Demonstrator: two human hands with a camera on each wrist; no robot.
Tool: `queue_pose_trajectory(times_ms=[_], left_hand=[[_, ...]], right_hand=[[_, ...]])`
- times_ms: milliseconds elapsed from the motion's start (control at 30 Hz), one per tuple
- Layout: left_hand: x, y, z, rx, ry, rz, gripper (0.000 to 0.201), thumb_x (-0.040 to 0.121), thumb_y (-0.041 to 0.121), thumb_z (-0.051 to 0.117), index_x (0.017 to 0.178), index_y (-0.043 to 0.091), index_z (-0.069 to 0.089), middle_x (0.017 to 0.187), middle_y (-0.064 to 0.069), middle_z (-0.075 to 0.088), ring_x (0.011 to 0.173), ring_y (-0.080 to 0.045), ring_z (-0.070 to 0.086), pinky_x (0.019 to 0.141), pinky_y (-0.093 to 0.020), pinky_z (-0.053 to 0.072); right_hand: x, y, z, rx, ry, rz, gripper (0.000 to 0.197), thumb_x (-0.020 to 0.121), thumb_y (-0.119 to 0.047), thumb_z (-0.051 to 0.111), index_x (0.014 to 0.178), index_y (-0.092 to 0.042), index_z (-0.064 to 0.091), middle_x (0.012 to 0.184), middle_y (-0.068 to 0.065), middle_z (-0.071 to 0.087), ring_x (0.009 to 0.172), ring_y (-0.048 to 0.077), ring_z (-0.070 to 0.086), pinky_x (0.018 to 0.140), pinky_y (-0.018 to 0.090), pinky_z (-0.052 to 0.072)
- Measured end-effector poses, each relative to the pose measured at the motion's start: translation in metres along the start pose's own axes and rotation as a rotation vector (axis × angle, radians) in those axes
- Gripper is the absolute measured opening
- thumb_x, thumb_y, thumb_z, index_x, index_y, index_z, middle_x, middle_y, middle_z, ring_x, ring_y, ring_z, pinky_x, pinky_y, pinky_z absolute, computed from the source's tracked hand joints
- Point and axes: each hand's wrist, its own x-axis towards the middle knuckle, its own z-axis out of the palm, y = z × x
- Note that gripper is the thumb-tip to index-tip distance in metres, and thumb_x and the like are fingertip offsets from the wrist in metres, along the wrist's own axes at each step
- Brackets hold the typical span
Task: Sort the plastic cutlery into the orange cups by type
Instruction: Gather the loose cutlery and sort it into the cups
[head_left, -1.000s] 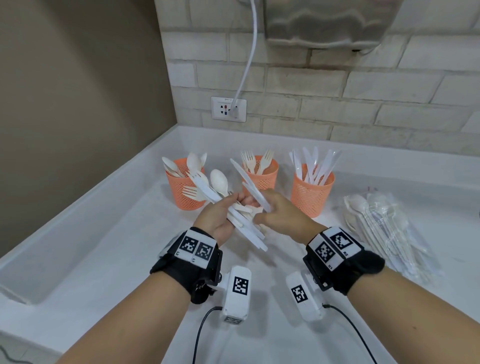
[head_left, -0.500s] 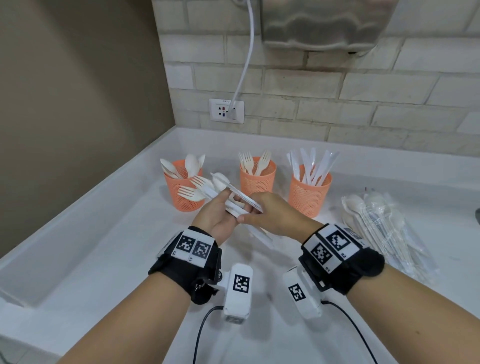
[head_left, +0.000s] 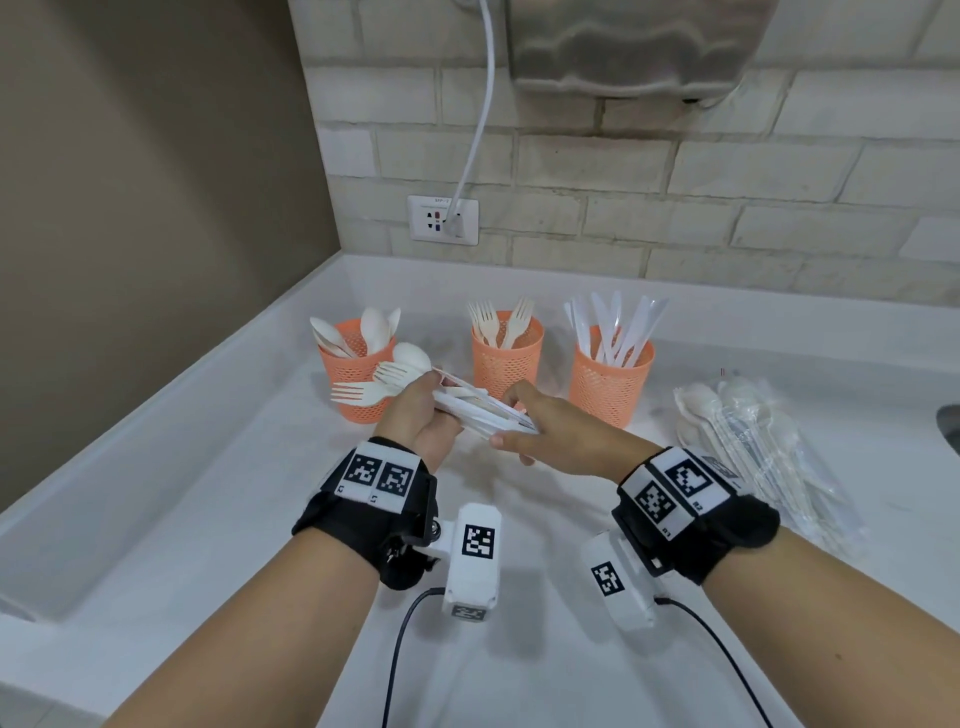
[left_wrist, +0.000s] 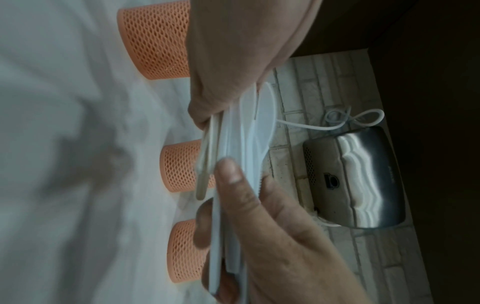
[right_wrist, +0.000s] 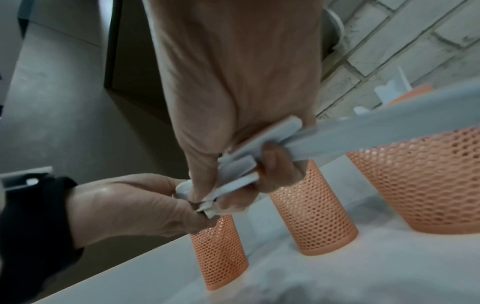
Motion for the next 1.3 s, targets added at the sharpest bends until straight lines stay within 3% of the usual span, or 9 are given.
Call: queue_pose_trajectory(times_ms=[167, 267, 367, 533, 633, 800, 1000, 1167, 1300], left_hand=[[0.011, 0.012, -0.01, -0.09, 0.062, 0.005, 0.019, 0.098, 0.007, 0.039, 0.079, 0.007, 0.045, 0.072, -0.005, 0.045, 0.066, -0.016, 0.048, 0.077, -0.035, 0.047], [0.02, 0.017, -0.019, -0.133, 0.097, 0.028, 0.019, 0.098, 0.006, 0.039, 0.081, 0.006, 0.047, 0.075, -0.003, 0.047, 0.068, -0.014, 0.05, 0.088, -0.032, 0.047], [0.017, 0.011, -0.014, -0.104, 0.09, 0.05, 0.019, 0.098, 0.005, 0.039, 0.081, 0.005, 0.048, 0.075, -0.004, 0.048, 0.068, -0.013, 0.051, 0.077, -0.032, 0.05], [0.017, 0.009, -0.008, -0.075, 0.064, 0.15, 0.02, 0.098, 0.005, 0.04, 0.08, 0.005, 0.049, 0.072, -0.004, 0.047, 0.065, -0.013, 0.05, 0.062, -0.028, 0.05], [0.031, 0.022, -0.018, -0.066, 0.061, 0.234, 0.009, 0.097, 0.009, 0.045, 0.092, 0.007, 0.052, 0.07, -0.001, 0.045, 0.062, -0.012, 0.049, 0.065, -0.026, 0.05], [0.032, 0.013, -0.018, 0.035, 0.043, 0.255, 0.012, 0.099, 0.013, 0.041, 0.091, 0.009, 0.05, 0.07, -0.001, 0.046, 0.062, -0.011, 0.049, 0.059, -0.021, 0.052], [0.017, -0.015, -0.005, 0.318, -0.289, 0.101, 0.013, 0.097, 0.018, 0.044, 0.088, 0.014, 0.052, 0.058, 0.004, 0.052, 0.05, -0.007, 0.053, 0.05, -0.019, 0.048], [0.005, -0.02, -0.002, 0.436, -0.49, 0.01, 0.015, 0.095, 0.004, 0.043, 0.089, 0.005, 0.056, 0.064, 0.0, 0.062, 0.059, -0.011, 0.065, 0.065, -0.024, 0.058], [0.004, -0.019, -0.003, 0.536, -0.55, -0.02, 0.016, 0.095, 0.008, 0.044, 0.095, 0.007, 0.06, 0.075, -0.001, 0.071, 0.068, -0.014, 0.07, 0.067, -0.03, 0.058]], right_hand=[[-0.009, 0.017, -0.01, 0.072, -0.147, -0.031, 0.023, 0.097, -0.029, 0.045, 0.105, -0.008, 0.05, 0.066, -0.004, 0.048, 0.06, 0.005, 0.043, 0.061, 0.018, 0.034], [-0.013, 0.024, -0.014, 0.237, -0.232, -0.07, 0.014, 0.099, -0.026, 0.042, 0.091, -0.022, 0.054, 0.064, -0.002, 0.044, 0.053, 0.006, 0.04, 0.058, 0.02, 0.035], [-0.009, 0.023, -0.006, 0.302, -0.251, -0.058, 0.01, 0.099, -0.023, 0.043, 0.093, -0.027, 0.051, 0.067, -0.001, 0.048, 0.053, 0.007, 0.047, 0.057, 0.024, 0.042], [-0.005, 0.023, 0.003, 0.371, -0.282, -0.005, 0.022, 0.097, -0.017, 0.046, 0.109, 0.001, 0.053, 0.065, -0.001, 0.044, 0.051, 0.008, 0.042, 0.048, 0.021, 0.037], [-0.011, 0.037, -0.01, 0.353, -0.275, -0.066, 0.012, 0.097, -0.018, 0.047, 0.09, -0.01, 0.054, 0.064, -0.001, 0.044, 0.051, 0.007, 0.042, 0.056, 0.025, 0.038], [-0.008, 0.031, -0.043, 0.219, 0.093, -0.076, 0.014, 0.099, -0.022, 0.039, 0.108, -0.015, 0.049, 0.065, -0.004, 0.045, 0.054, 0.004, 0.045, 0.061, 0.024, 0.041], [0.017, 0.005, -0.095, 0.208, 0.623, -0.287, 0.011, 0.1, -0.019, 0.038, 0.107, -0.012, 0.043, 0.073, -0.006, 0.041, 0.053, -0.009, 0.043, 0.049, 0.006, 0.037], [0.045, 0.043, -0.099, 0.321, 0.77, -0.135, 0.008, 0.099, -0.015, 0.039, 0.104, -0.01, 0.042, 0.08, -0.003, 0.047, 0.06, -0.007, 0.049, 0.052, 0.009, 0.039], [0.059, 0.076, -0.087, 0.356, 0.624, 0.233, 0.02, 0.095, -0.016, 0.045, 0.113, -0.007, 0.044, 0.099, 0.011, 0.054, 0.089, 0.025, 0.056, 0.069, 0.03, 0.045]])
